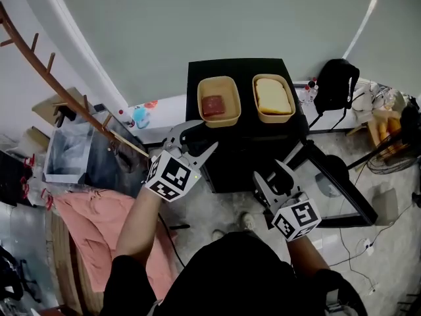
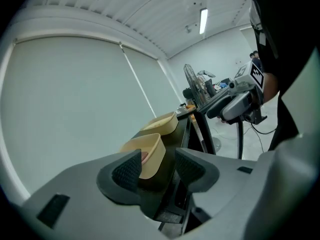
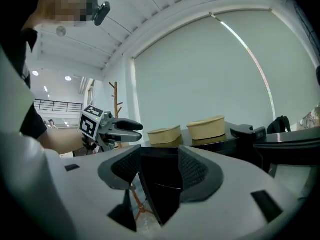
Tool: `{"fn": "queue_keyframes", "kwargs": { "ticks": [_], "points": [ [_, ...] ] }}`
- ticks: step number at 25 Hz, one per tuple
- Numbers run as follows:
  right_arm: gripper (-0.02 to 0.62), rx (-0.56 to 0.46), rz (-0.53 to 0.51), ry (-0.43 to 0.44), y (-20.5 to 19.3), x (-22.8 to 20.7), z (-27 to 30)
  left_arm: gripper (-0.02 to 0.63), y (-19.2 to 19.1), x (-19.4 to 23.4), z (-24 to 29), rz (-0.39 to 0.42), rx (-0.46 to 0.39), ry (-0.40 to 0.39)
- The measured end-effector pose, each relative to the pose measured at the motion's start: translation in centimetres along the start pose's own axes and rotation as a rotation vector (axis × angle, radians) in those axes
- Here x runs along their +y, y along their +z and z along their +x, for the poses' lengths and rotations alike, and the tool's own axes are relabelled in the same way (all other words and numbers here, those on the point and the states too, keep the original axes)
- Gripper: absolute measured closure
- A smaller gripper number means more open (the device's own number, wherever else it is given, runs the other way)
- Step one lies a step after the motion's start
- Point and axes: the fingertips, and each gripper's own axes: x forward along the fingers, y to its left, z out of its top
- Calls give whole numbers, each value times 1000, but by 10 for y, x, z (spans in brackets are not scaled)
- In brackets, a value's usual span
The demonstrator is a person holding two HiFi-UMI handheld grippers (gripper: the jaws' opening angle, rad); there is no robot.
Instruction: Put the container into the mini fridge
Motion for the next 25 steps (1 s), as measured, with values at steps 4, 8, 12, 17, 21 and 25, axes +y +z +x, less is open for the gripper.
{"fn": "queue_keyframes", "kwargs": {
  "ticks": [4,8,12,17,21,25],
  "points": [
    [347,6,-5,43,4,1,17,380,-9,12,10,93,71,-23],
    [348,19,-1,72,2,-1,23,427,-11,19,17,197,129,-60],
    [348,33,1,96,3,-4,29,476,-13,18,23,307,208,-135],
    [348,48,1,123,4,-2,32,505,-16,12,32,431,295,-221],
    [348,62,-9,149,3,0,32,541,-22,12,34,457,351,-267],
    [348,78,14,173,1,2,34,548,-23,11,34,435,368,-292]
  ]
}}
